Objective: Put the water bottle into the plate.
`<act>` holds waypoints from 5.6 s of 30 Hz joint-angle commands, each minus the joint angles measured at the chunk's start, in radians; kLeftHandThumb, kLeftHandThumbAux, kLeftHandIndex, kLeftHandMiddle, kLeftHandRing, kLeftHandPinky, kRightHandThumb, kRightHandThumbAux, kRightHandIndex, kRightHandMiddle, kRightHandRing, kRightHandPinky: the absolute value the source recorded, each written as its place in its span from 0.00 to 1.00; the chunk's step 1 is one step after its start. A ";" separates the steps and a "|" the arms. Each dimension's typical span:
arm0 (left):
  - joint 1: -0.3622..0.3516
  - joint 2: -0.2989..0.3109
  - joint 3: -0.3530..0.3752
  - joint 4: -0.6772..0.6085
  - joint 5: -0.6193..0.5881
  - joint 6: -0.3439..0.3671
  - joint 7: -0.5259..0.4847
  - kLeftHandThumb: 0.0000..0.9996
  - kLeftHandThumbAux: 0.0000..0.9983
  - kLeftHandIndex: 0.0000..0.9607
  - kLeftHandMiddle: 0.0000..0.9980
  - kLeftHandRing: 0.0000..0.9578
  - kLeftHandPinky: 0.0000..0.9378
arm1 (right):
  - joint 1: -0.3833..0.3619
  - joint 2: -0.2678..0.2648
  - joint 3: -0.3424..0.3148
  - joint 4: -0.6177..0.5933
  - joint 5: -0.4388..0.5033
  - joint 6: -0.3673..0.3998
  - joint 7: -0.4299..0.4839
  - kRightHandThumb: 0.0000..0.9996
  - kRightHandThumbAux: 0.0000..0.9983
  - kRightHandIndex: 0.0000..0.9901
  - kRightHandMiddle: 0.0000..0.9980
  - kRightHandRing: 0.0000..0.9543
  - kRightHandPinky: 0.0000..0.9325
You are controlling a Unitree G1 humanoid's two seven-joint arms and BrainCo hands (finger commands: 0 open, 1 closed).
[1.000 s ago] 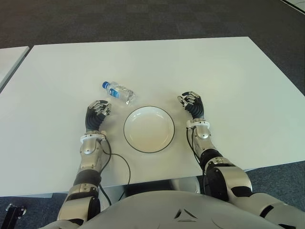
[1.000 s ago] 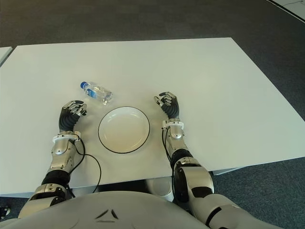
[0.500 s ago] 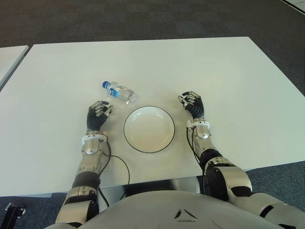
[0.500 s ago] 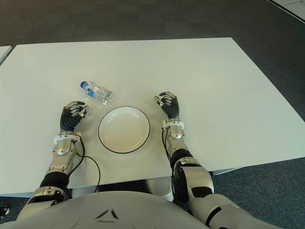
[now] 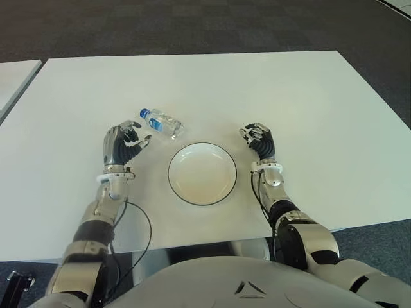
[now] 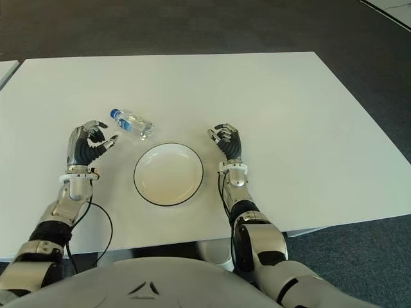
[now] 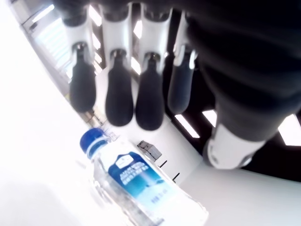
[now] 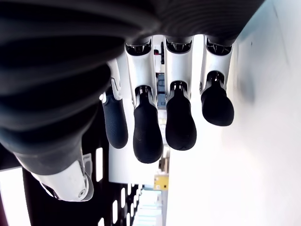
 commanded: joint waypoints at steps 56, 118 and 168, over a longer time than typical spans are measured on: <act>-0.785 0.083 -0.827 0.719 0.446 0.357 -0.370 0.66 0.21 0.00 0.00 0.00 0.00 | 0.021 0.067 0.032 0.028 -0.017 0.033 -0.132 0.70 0.73 0.44 0.74 0.78 0.80; -0.780 0.153 -0.819 0.752 0.293 0.608 -0.363 0.39 0.53 0.00 0.00 0.00 0.00 | 0.038 0.066 -0.009 -0.008 0.010 -0.008 -0.106 0.71 0.73 0.44 0.78 0.82 0.85; -0.770 0.181 -0.279 0.745 -0.122 0.937 -0.339 0.04 0.30 0.00 0.00 0.00 0.00 | 0.026 0.040 0.009 0.007 -0.015 0.023 -0.101 0.71 0.73 0.44 0.77 0.81 0.83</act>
